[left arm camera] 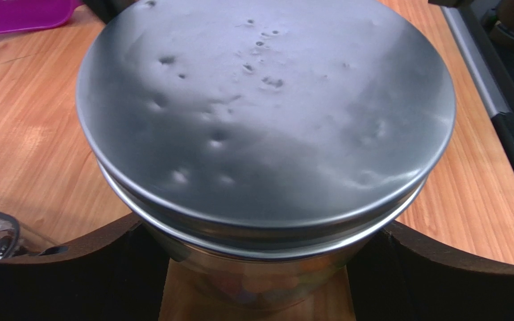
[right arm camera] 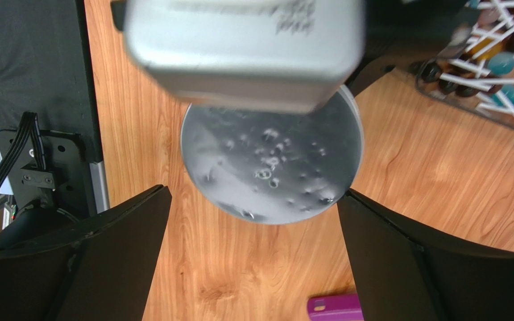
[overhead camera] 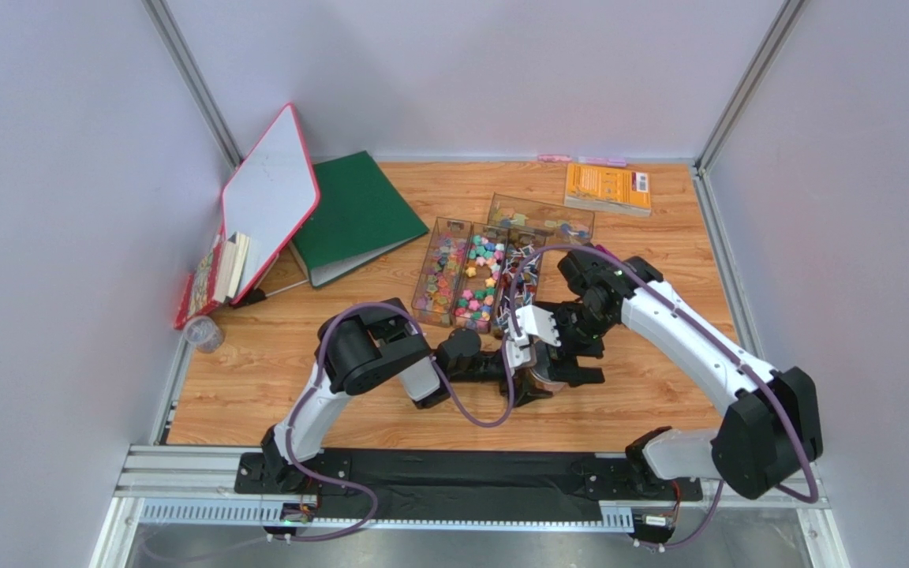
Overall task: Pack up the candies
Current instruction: Screw the bottle lid onto the packing bottle.
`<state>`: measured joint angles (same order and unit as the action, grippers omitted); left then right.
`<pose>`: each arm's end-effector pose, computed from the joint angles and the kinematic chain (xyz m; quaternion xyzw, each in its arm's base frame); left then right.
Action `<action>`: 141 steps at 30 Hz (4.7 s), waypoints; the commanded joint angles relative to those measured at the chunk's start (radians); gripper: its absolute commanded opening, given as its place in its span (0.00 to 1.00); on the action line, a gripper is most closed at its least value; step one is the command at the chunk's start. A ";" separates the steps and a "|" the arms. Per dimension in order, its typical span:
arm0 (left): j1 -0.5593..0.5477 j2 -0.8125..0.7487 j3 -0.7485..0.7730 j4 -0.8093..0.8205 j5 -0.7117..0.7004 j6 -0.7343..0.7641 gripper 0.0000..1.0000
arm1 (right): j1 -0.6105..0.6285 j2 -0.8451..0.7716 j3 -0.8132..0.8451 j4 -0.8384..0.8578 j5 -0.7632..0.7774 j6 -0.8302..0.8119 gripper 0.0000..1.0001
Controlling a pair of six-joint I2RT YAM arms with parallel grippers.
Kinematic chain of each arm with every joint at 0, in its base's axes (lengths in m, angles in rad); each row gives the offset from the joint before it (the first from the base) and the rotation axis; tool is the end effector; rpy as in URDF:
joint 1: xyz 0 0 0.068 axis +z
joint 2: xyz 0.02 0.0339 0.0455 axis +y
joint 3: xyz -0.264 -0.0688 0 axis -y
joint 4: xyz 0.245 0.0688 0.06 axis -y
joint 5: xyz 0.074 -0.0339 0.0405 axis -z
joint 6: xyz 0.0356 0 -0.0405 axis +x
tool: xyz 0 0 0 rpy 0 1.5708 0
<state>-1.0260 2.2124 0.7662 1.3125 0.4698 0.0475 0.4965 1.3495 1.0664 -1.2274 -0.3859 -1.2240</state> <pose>0.1794 -0.3272 0.0753 0.5060 0.5508 -0.4555 0.4828 0.1875 0.1168 0.2534 -0.7474 0.6355 0.1686 0.0958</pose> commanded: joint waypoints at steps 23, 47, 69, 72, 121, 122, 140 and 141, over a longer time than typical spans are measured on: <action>0.021 0.079 -0.033 -0.245 0.018 0.097 0.00 | -0.021 -0.285 -0.065 0.207 -0.011 0.034 1.00; 0.021 0.059 -0.050 -0.240 0.010 0.103 0.00 | 0.028 0.019 0.084 -0.055 -0.179 -0.300 1.00; 0.021 0.072 -0.045 -0.242 0.012 0.094 0.00 | 0.043 0.007 -0.040 0.120 -0.073 -0.246 1.00; 0.021 0.072 -0.044 -0.242 0.007 0.092 0.00 | 0.042 0.007 -0.042 0.120 -0.059 -0.224 0.95; 0.023 0.029 -0.056 -0.280 -0.042 0.109 0.21 | 0.120 -0.075 -0.209 0.151 0.004 0.524 0.83; 0.023 0.024 -0.059 -0.286 -0.033 0.115 0.30 | 0.119 -0.075 -0.207 0.151 0.004 0.523 0.89; 0.024 -0.115 -0.172 -0.329 0.027 0.129 1.00 | 0.111 -0.197 -0.204 0.137 0.039 0.431 1.00; 0.026 -0.132 -0.180 -0.341 0.024 0.135 1.00 | 0.108 -0.211 -0.210 0.138 0.059 0.429 1.00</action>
<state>-1.0187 2.0991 0.6487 1.2217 0.5426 0.1036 0.6048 1.1961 0.8810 -1.0382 -0.3508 -0.7853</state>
